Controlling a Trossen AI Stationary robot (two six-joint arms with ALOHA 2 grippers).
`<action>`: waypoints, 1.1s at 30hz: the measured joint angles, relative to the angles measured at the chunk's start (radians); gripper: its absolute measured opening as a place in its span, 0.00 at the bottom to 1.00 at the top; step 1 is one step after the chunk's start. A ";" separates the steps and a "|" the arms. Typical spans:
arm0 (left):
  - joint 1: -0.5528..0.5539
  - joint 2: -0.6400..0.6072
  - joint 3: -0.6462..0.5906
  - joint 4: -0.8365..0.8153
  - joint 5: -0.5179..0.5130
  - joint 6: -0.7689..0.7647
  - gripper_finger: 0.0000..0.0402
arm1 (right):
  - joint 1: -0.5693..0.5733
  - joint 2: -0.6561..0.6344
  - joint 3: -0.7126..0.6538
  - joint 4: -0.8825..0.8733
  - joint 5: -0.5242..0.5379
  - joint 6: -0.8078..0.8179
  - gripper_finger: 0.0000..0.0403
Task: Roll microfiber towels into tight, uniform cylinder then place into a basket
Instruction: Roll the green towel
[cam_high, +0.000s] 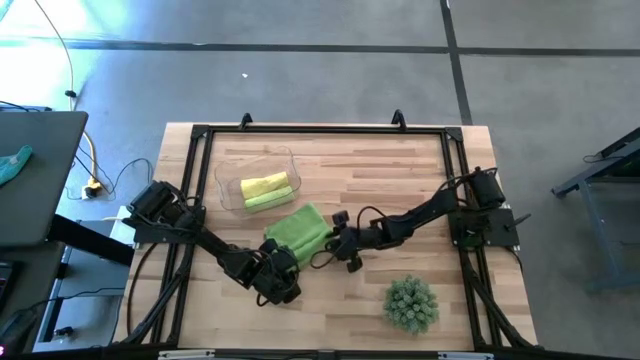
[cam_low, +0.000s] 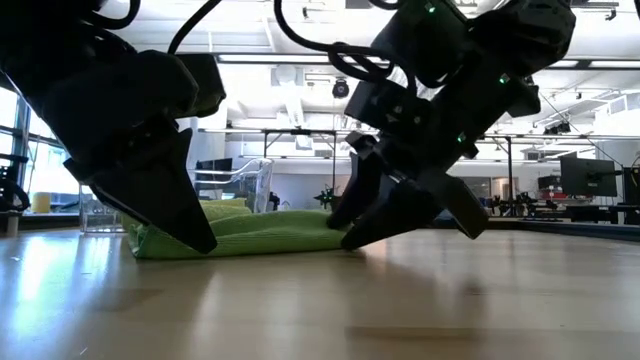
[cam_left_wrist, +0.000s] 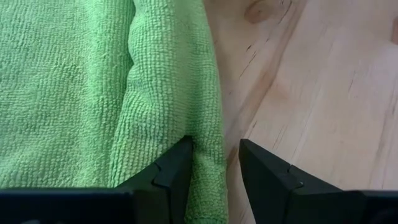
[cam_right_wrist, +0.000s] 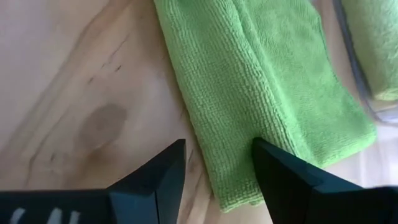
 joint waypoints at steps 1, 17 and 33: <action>0.000 0.000 0.000 0.000 0.000 0.000 0.31 | 0.000 0.000 0.000 0.003 0.004 -0.017 0.44; -0.002 -0.120 -0.006 -0.050 0.060 0.044 0.31 | -0.080 0.043 0.003 0.029 -0.135 0.001 0.33; -0.022 -0.185 -0.002 -0.013 0.007 0.192 0.32 | -0.116 0.045 0.003 0.003 -0.284 0.271 0.07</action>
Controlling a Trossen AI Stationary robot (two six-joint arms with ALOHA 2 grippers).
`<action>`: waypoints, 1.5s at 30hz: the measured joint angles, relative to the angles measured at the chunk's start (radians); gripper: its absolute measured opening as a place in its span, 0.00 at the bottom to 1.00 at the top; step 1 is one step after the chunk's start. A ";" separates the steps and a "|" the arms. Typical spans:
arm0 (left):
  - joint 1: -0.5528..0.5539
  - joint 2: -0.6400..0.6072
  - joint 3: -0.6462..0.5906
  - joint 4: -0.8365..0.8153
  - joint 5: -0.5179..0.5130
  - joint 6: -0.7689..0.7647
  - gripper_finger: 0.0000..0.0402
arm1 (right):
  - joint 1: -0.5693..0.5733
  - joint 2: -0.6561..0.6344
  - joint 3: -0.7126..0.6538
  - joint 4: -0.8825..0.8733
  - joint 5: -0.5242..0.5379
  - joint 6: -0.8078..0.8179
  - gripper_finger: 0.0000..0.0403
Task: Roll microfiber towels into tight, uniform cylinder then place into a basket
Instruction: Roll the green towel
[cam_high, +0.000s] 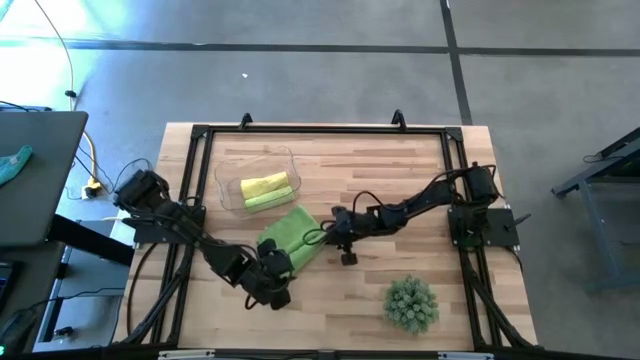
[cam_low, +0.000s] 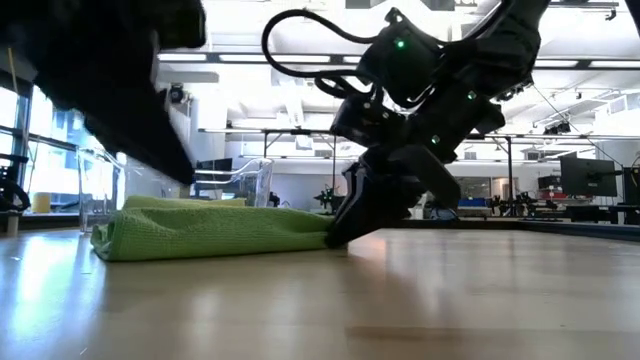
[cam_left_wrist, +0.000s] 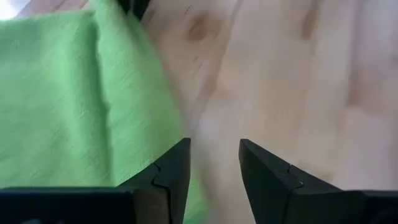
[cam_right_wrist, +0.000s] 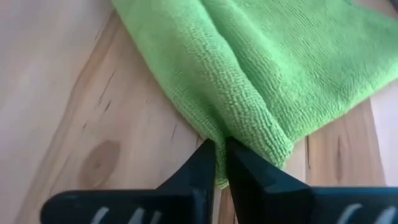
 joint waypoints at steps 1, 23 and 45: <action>-0.002 0.003 -0.002 -0.014 -0.005 0.000 0.32 | 0.000 0.000 0.000 0.000 -0.008 0.026 0.06; 0.009 0.121 0.005 -0.152 0.048 -0.040 0.49 | 0.002 0.004 0.108 -0.160 -0.076 0.174 0.06; 0.001 0.117 -0.029 0.015 0.215 -0.010 0.01 | 0.194 -0.134 0.301 -0.541 0.073 -0.142 0.31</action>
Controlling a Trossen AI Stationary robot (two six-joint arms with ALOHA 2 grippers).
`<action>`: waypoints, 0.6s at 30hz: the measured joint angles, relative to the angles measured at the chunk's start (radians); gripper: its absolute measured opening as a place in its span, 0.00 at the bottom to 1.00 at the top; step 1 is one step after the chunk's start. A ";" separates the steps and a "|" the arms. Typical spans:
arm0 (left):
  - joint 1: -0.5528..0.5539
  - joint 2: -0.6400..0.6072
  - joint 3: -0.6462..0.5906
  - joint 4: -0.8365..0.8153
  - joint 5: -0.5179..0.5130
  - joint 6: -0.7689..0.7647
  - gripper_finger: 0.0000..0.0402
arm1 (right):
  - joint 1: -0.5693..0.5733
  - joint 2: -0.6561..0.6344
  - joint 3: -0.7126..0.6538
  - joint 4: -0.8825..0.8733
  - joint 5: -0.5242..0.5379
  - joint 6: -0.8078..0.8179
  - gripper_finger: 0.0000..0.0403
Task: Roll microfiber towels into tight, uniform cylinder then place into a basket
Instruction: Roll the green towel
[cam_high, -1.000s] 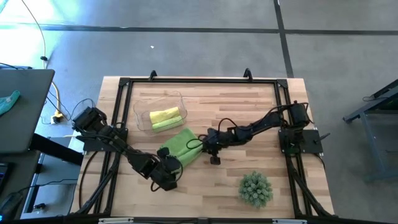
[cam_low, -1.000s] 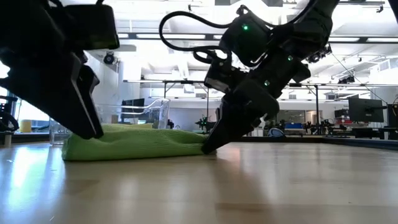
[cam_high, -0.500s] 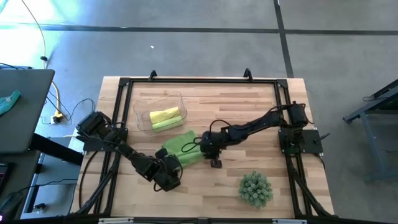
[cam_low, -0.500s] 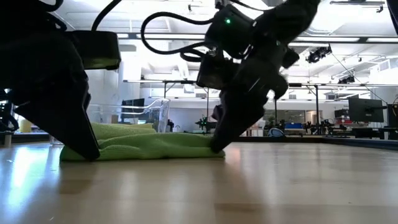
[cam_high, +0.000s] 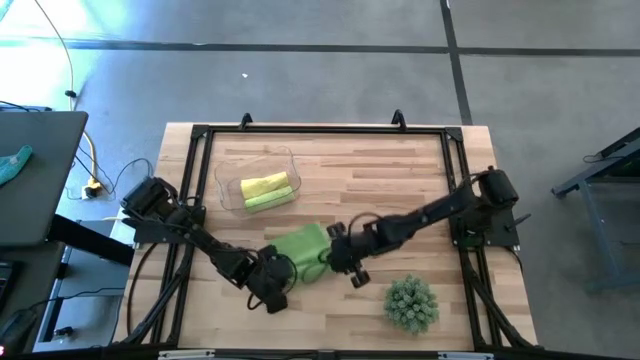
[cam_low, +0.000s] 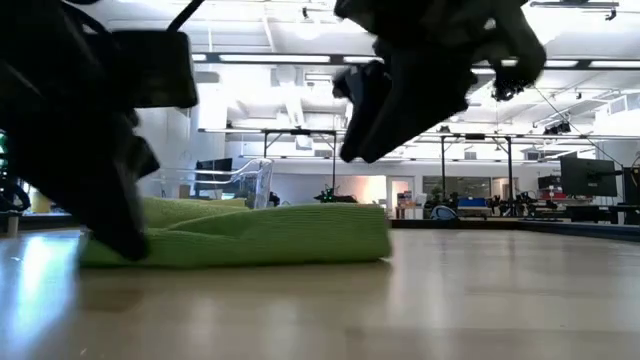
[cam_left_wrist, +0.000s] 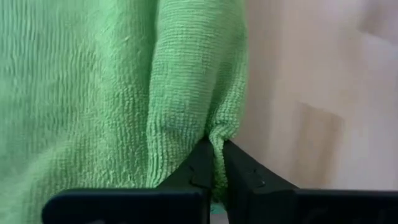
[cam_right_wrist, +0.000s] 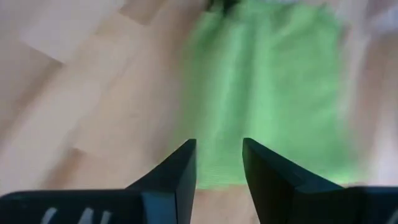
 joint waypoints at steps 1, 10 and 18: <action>0.001 -0.005 -0.018 0.050 0.034 0.011 0.01 | 0.022 0.007 0.000 0.018 0.054 -0.035 0.31; -0.001 -0.015 -0.192 0.475 0.159 -0.104 0.00 | 0.126 0.046 0.000 0.099 0.106 -0.084 0.31; -0.007 -0.016 -0.217 0.520 0.152 -0.213 0.00 | 0.045 0.035 -0.129 0.155 0.030 -0.148 0.31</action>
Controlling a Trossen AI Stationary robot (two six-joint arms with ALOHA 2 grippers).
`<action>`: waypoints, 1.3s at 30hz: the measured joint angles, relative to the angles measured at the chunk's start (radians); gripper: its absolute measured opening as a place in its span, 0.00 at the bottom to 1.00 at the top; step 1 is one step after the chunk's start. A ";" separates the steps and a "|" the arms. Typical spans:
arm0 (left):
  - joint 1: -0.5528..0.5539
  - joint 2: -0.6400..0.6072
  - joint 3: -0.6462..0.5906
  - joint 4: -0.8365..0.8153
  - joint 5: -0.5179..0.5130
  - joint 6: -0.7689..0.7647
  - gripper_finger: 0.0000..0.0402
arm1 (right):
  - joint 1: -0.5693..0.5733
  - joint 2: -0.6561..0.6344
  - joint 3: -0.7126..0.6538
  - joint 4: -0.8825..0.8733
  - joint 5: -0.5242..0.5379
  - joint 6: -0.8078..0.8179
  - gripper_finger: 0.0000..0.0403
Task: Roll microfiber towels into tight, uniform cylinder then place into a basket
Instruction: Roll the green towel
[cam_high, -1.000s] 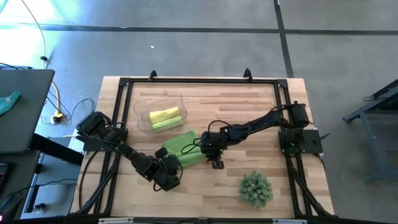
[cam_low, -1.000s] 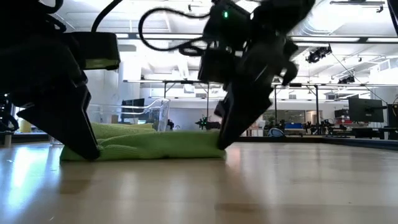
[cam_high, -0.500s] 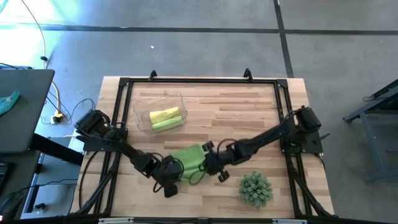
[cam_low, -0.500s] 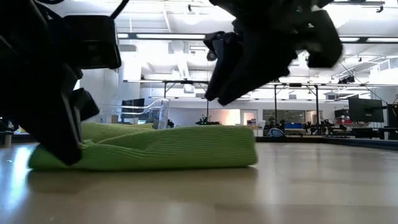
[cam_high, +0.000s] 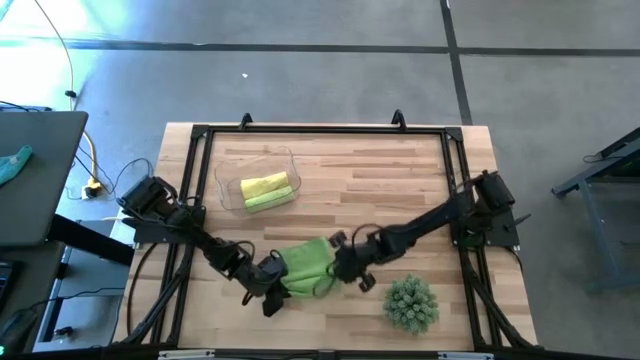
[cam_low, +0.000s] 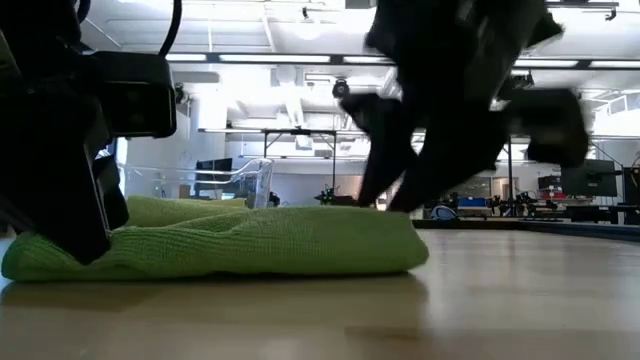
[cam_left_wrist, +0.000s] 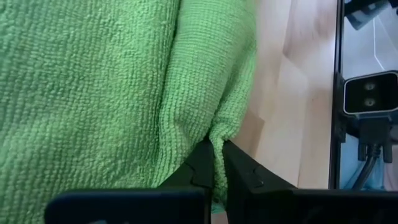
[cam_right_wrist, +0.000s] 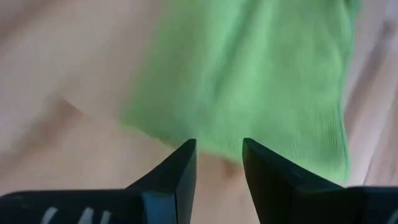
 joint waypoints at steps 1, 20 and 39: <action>-0.002 0.000 0.000 0.000 -0.007 -0.007 0.00 | -0.017 -0.007 -0.031 0.038 -0.013 0.028 0.31; 0.010 0.000 0.001 0.003 -0.026 -0.027 0.02 | 0.104 -0.054 -0.222 0.479 0.014 0.125 0.39; 0.011 0.000 0.001 0.007 -0.027 -0.037 0.02 | 0.046 0.070 -0.221 0.536 -0.008 0.076 0.46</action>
